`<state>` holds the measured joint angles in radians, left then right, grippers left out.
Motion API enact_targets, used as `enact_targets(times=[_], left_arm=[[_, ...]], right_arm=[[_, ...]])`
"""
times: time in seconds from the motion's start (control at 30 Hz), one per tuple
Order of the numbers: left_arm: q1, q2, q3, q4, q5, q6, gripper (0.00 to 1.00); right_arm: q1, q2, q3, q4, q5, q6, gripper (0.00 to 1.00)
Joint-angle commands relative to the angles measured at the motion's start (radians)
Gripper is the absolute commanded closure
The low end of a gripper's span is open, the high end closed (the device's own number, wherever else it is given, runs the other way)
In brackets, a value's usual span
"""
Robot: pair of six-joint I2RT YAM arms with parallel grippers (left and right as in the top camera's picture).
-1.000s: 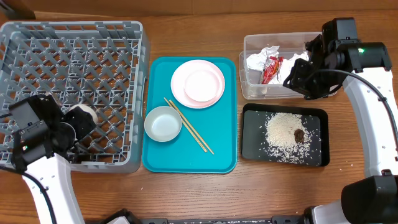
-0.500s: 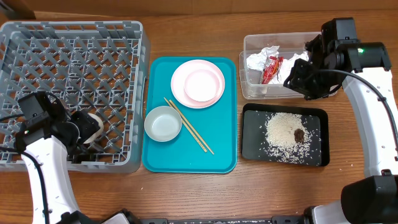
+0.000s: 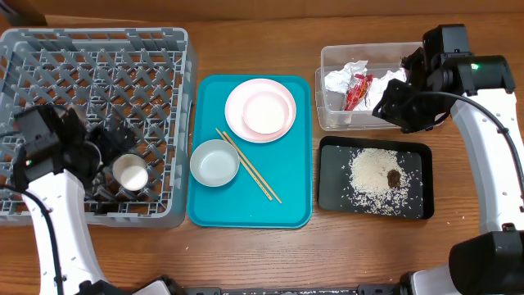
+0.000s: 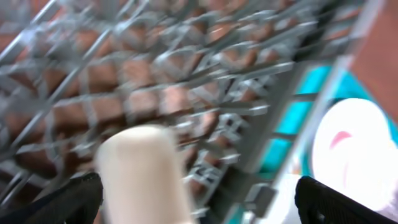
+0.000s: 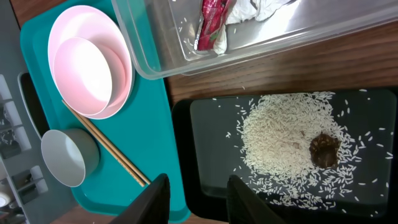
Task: Sort waste into correct bins and load items into the dishwasher
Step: 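Place the white cup into the dish rack with the left gripper, then reach the left gripper to the white saucer and grasp it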
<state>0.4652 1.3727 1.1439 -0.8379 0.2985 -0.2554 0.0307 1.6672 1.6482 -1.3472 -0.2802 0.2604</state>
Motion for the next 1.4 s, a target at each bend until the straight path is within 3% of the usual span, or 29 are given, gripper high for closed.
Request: enact_targets(times=[0.0,0.33,0.6,0.83,0.9,1.0,1.13,1.37], left_arm=[[-0.109,-0.029,0.067,0.004,0.057,0.013,0.0],[-0.587,0.027,0.075,-0.005,-0.141,0.156,0.0],[-0.787,0.188,0.074,-0.016,-0.16,0.234,0.0],[-0.818,0.353,0.074,-0.047,-0.228,0.232,0.18],[-0.818,0.387,0.074,-0.048,-0.227,0.224,0.28],[-0.819,0.429,0.074,-0.047,-0.227,0.225,0.57],[-0.819,0.436,0.075,-0.045,-0.219,0.225,0.73],[-0.819,0.436,0.076,-0.04,-0.196,0.217,0.85]], right_arm=[[0.0,-0.022,0.022,0.002,0.011,-0.006,0.67],[0.0,-0.022,0.022,0.002,0.011,-0.006,0.57],[0.0,-0.022,0.022,0.002,0.011,-0.006,0.55],[0.0,-0.022,0.022,0.001,0.011,-0.006,0.55],[0.0,-0.022,0.022,0.0,0.011,-0.006,0.55],[0.0,-0.022,0.022,-0.002,0.011,-0.006,0.55],[0.0,-0.022,0.022,-0.002,0.011,-0.006,0.55],[0.0,-0.022,0.022,-0.007,0.011,-0.006,0.56]])
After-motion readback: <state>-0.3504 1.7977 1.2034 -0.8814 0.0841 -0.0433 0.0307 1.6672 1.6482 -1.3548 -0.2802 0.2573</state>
